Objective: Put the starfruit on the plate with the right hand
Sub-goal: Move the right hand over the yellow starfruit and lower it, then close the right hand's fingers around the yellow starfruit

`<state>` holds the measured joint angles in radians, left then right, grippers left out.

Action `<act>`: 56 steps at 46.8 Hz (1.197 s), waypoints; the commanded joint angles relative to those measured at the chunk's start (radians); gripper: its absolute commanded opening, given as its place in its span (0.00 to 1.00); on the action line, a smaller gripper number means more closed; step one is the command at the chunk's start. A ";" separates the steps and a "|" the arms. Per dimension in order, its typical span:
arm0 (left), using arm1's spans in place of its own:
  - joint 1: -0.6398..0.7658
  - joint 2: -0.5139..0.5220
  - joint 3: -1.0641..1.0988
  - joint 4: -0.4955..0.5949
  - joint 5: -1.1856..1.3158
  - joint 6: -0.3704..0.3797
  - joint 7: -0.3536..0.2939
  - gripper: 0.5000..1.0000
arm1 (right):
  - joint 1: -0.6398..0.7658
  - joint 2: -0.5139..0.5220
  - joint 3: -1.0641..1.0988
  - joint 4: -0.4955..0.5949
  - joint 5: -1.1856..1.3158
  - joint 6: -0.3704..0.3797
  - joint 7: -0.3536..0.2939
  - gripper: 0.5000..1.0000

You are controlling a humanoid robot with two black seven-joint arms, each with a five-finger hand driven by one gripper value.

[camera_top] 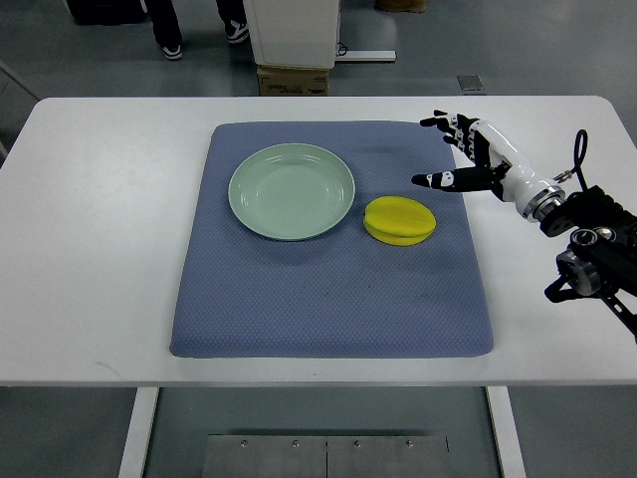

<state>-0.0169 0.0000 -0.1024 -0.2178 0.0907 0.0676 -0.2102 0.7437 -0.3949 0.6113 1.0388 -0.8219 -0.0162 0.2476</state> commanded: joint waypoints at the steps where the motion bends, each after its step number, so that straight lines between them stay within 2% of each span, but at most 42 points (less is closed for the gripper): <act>1: 0.000 0.000 0.000 0.000 0.000 0.000 0.000 1.00 | 0.034 -0.024 -0.050 0.006 -0.009 0.001 0.002 0.99; 19: 0.000 0.000 0.001 0.000 0.001 0.000 0.000 1.00 | 0.074 -0.050 -0.180 0.082 -0.083 0.001 0.001 0.99; 31: 0.000 0.000 0.001 0.000 0.000 0.000 0.000 1.00 | 0.100 -0.035 -0.251 0.084 -0.112 -0.002 -0.007 0.99; 43: 0.000 0.000 0.000 0.000 0.001 0.000 0.000 1.00 | 0.095 -0.012 -0.260 0.070 -0.126 -0.013 -0.025 0.99; 56: 0.000 0.000 0.000 0.000 0.000 0.000 0.000 1.00 | 0.094 0.017 -0.272 0.001 -0.148 -0.024 -0.028 0.98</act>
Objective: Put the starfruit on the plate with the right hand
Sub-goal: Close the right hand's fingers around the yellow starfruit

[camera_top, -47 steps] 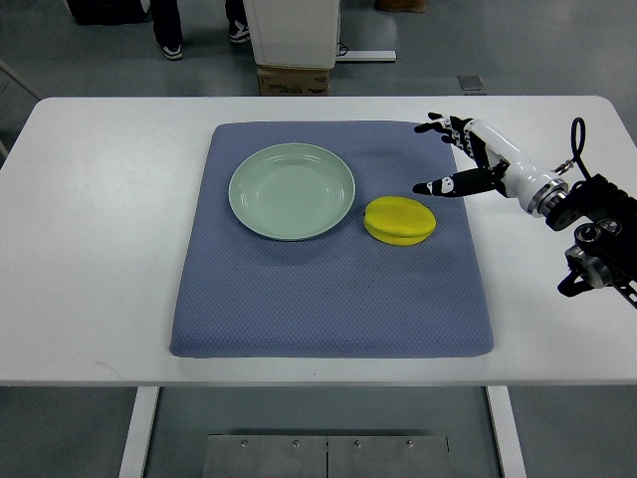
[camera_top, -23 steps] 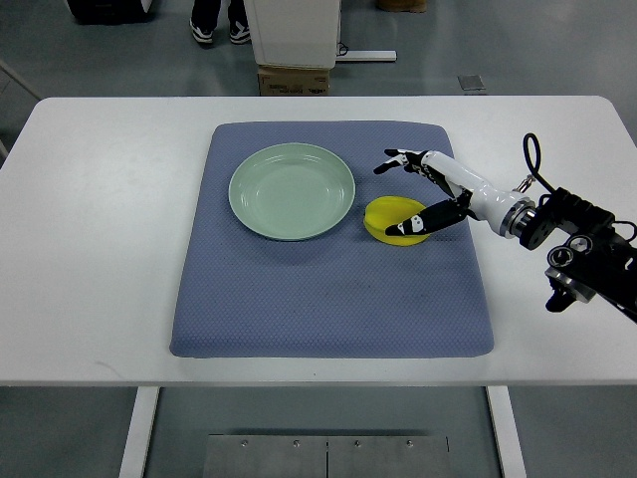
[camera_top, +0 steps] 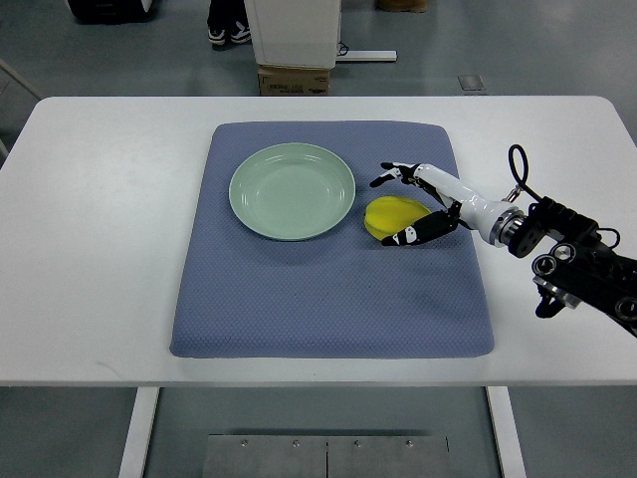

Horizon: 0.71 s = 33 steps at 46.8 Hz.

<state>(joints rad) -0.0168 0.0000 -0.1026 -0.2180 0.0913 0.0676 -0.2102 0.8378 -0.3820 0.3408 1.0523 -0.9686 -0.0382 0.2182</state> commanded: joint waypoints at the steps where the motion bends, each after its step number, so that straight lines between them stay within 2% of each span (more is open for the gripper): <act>1: 0.000 0.000 0.000 0.000 -0.001 0.000 0.000 1.00 | -0.002 0.005 -0.002 -0.017 -0.002 -0.002 0.001 0.98; 11: 0.000 0.000 0.000 0.000 -0.001 0.000 0.000 1.00 | -0.005 0.011 -0.002 -0.041 -0.010 -0.029 0.004 0.96; 21: 0.000 0.000 0.001 0.000 -0.001 0.000 0.000 1.00 | -0.008 0.017 -0.002 -0.051 -0.016 -0.040 0.006 0.83; 33: 0.000 0.000 0.000 0.000 -0.001 0.000 0.000 1.00 | -0.011 0.017 -0.009 -0.051 -0.024 -0.039 0.007 0.78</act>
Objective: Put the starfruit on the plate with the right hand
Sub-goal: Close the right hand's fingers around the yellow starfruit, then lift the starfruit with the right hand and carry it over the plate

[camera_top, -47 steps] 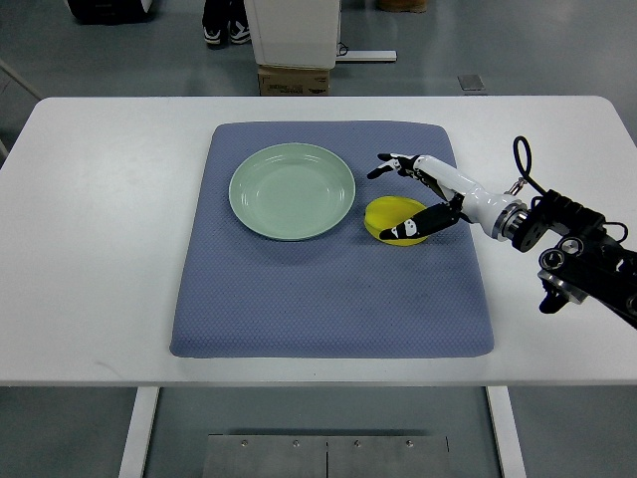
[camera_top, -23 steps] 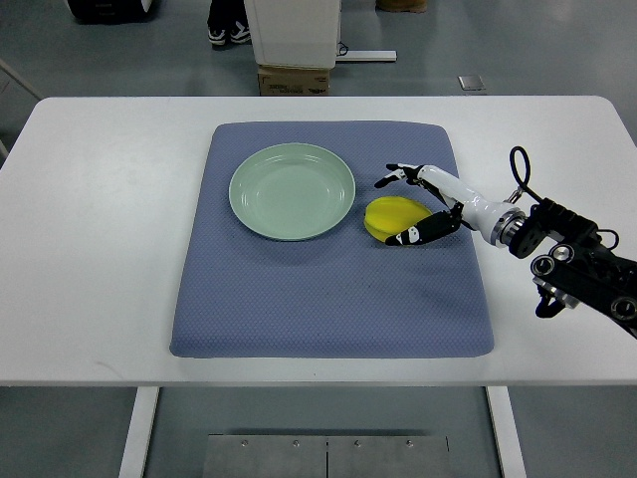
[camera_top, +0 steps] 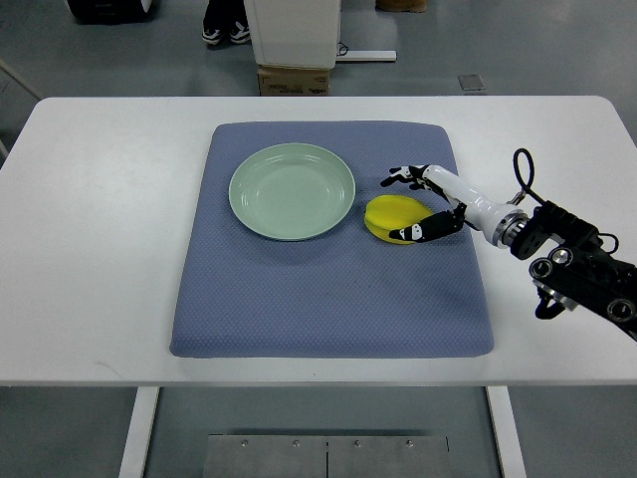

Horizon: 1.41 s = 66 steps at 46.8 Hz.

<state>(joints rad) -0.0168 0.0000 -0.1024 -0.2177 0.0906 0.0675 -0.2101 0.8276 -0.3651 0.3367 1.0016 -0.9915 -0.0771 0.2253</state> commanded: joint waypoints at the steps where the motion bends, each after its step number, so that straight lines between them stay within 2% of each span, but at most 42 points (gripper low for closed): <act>1: 0.000 0.000 0.000 0.000 0.001 0.000 0.000 1.00 | -0.001 0.000 -0.010 0.000 -0.004 0.000 0.002 0.78; 16: 0.000 0.000 0.000 0.000 0.001 0.000 0.000 1.00 | -0.002 0.000 -0.013 0.000 -0.010 0.000 0.009 0.77; 30: 0.000 0.000 0.000 0.000 0.000 0.000 0.000 1.00 | -0.007 0.000 -0.018 -0.014 -0.024 0.000 0.009 0.59; 34: 0.000 0.000 0.000 0.000 0.001 0.000 0.000 1.00 | -0.007 0.000 -0.018 -0.017 -0.033 0.000 0.009 0.50; 39: 0.000 0.000 0.000 0.000 0.000 0.000 0.000 1.00 | -0.007 0.000 -0.016 -0.018 -0.036 0.000 0.009 0.34; 43: 0.000 0.000 0.000 0.000 0.000 0.000 0.000 1.00 | -0.005 0.005 -0.011 -0.028 -0.038 0.000 0.009 0.12; 46: 0.000 0.000 0.000 0.000 0.001 0.000 0.000 1.00 | -0.004 0.008 -0.005 -0.029 -0.036 0.000 0.009 0.00; 57: 0.000 0.000 0.001 0.000 0.001 0.000 0.000 1.00 | 0.011 0.012 0.038 -0.034 -0.033 0.000 0.005 0.00; 66: 0.000 0.000 0.001 0.000 0.000 0.000 0.000 1.00 | 0.079 0.031 0.068 -0.040 -0.019 0.002 -0.009 0.00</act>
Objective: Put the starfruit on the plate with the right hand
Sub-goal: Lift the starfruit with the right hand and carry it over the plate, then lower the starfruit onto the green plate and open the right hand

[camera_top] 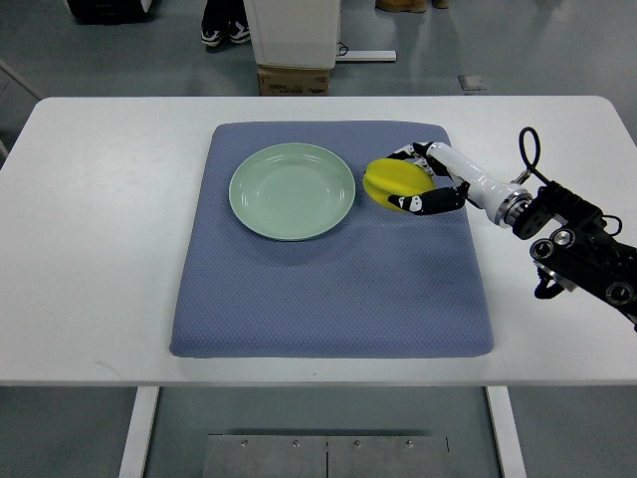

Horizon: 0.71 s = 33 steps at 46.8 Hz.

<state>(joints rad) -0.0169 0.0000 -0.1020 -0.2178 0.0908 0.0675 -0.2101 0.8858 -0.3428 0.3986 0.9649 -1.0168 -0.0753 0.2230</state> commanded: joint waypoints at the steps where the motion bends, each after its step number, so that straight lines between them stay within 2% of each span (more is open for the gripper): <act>1: 0.000 0.000 -0.001 0.000 0.001 0.000 0.000 1.00 | 0.027 0.014 0.006 -0.006 0.009 0.000 -0.011 0.00; 33: 0.000 0.000 -0.001 0.000 0.000 0.000 0.000 1.00 | 0.159 0.317 0.003 -0.172 0.023 0.000 -0.051 0.00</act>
<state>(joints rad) -0.0168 0.0000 -0.1024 -0.2178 0.0908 0.0675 -0.2101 1.0338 -0.0540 0.4034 0.8110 -0.9940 -0.0767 0.1723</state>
